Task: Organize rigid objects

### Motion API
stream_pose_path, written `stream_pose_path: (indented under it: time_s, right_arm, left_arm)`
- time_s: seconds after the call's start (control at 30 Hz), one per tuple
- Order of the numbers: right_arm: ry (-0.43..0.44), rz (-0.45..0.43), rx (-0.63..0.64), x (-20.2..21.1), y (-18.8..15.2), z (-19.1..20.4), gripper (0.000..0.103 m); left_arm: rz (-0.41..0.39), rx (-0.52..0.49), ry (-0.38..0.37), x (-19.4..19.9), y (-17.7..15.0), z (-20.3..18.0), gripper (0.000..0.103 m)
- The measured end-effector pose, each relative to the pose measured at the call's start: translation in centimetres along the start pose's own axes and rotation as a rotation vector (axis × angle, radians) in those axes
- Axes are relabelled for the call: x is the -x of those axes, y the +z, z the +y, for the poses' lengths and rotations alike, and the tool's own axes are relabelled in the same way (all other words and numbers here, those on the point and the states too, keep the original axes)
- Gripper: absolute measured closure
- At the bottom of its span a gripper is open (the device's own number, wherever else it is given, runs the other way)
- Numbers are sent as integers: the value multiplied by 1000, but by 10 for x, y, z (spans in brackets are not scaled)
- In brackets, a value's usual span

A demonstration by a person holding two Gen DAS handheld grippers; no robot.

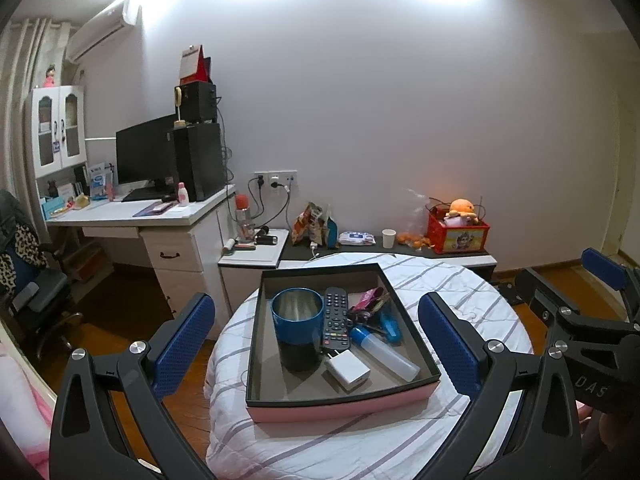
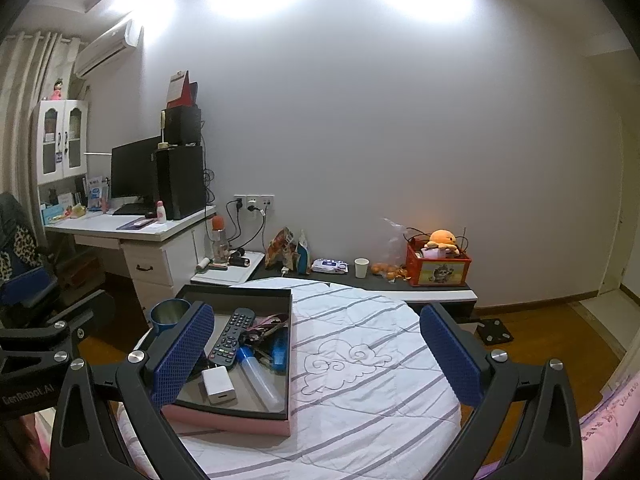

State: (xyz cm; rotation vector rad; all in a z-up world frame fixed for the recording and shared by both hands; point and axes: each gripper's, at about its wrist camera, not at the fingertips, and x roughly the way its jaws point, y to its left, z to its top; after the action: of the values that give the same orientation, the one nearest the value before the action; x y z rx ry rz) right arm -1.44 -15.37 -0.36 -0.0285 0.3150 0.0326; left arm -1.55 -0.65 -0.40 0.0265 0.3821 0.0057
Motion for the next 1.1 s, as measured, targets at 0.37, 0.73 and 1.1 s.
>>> stream_pose_path:
  time_s: [0.37,0.73,1.1]
  right_arm:
    - [14,7,9,-6,0,3,0]
    - [24,14,16,-14,0,7,0]
    - [33,23,22,-17,-1,9,0]
  left_arm:
    - [-9,-2,32,-1,0,0,0]
    - [-49,-26,30,1,-2,0,0]
    - [-44,-31,49,-3,-3,-1,0]
